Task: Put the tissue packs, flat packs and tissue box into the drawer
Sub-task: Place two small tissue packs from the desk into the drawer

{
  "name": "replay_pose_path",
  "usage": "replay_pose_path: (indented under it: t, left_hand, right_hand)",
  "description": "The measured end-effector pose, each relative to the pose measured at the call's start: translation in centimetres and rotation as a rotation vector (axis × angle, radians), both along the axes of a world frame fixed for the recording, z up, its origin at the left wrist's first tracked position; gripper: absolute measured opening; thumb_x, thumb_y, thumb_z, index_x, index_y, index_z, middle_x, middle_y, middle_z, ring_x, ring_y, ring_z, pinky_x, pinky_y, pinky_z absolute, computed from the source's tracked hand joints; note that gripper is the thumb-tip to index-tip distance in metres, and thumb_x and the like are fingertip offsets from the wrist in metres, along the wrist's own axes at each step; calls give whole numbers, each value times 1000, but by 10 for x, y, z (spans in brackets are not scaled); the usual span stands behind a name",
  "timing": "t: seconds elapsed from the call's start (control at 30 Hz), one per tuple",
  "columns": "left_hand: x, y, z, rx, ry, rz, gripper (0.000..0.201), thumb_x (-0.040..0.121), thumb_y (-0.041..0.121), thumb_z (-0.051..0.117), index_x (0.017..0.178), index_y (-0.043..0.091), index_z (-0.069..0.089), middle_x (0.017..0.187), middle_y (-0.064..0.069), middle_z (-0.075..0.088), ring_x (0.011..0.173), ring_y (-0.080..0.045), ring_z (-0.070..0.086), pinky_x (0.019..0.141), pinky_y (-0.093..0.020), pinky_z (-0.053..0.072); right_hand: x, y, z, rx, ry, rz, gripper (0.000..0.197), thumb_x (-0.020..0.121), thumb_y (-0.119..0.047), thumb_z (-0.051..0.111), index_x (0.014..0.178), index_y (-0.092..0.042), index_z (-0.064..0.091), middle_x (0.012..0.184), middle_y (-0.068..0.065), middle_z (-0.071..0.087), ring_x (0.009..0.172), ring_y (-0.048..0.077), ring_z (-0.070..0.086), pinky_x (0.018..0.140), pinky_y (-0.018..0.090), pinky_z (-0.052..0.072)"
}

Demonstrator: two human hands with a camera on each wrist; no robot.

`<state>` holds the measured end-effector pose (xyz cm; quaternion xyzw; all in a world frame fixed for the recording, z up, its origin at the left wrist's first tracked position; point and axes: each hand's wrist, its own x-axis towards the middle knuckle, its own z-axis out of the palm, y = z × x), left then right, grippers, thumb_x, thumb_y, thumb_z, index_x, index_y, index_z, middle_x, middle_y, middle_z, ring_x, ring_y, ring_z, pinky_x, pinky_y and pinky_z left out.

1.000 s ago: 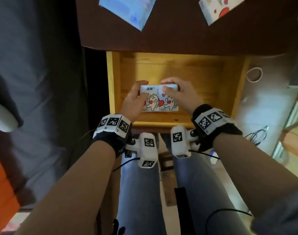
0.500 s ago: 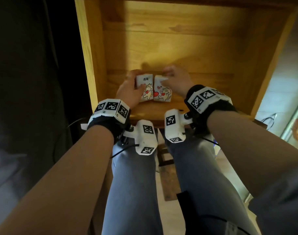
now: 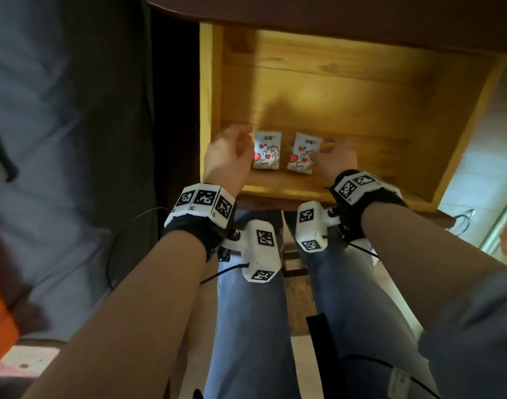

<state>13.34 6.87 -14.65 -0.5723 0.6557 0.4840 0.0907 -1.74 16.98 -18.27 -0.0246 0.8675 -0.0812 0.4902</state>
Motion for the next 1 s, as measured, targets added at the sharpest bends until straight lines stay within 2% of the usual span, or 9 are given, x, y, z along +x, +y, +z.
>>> replay_pose_path:
  t: [0.1,0.17,0.27,0.5,0.6,0.7,0.8,0.9,1.0]
  left_hand:
    - [13,-10,5,-160,48,76,18,92,21,50,105,17,62,92,-2,67,75,-12,58,73,-30,52]
    - [22,-15,2,-251,49,106,19,91,21,51,105,14,61,97,-5,67,74,-11,57,72,-32,53]
    - [34,-19,-6,-335,37,160,18,88,16,54,104,11,60,106,-9,62,82,-11,57,73,-30,51]
    - [48,-17,-21,-333,66,232,24,84,24,61,102,10,55,99,-5,59,78,-8,52,66,-20,42]
    - [52,-18,-24,-292,66,247,27,84,29,61,103,12,54,102,-5,62,81,-7,53,66,-9,40]
    - [53,-20,-24,-268,53,232,26,84,31,61,103,14,54,102,-3,61,81,-5,53,63,-3,38]
    - [54,-21,-25,-264,58,230,26,84,31,62,101,13,56,101,-4,62,79,-5,53,61,-1,38]
    - [54,-21,-26,-260,48,233,26,84,32,62,101,13,56,101,-3,63,79,-7,54,62,-1,35]
    - [55,-19,-27,-264,48,233,27,85,33,60,102,13,55,102,-4,63,83,-8,55,64,-5,36]
  right_hand:
    - [5,-7,0,19,-26,-25,49,87,-12,57,133,-9,41,127,15,59,113,28,60,90,35,53]
    - [9,-11,-3,26,-56,-53,47,87,-14,57,131,-9,43,126,16,59,110,29,61,90,41,55]
    - [14,-19,-8,30,-93,-59,39,87,-17,57,125,-10,49,123,13,61,106,27,63,88,36,56]
    - [43,-42,-22,-80,-292,-148,11,86,-14,59,86,-19,50,117,14,64,98,26,66,90,41,55]
    - [51,-48,-22,-72,-278,-47,14,87,-19,60,97,-16,50,117,10,64,100,24,65,90,39,55]
    - [48,-48,-20,-39,-218,36,24,88,-21,58,111,-15,54,116,2,62,107,20,61,87,28,52]
    - [44,-51,-13,-119,-44,210,36,89,-13,53,125,-12,52,130,5,55,113,17,54,87,22,42]
    - [48,-61,-11,-257,-66,430,47,90,0,45,135,-12,44,142,7,46,129,21,45,103,26,37]
    - [56,-71,-16,-221,-250,590,52,92,0,40,141,-16,36,151,10,34,127,28,48,103,36,46]
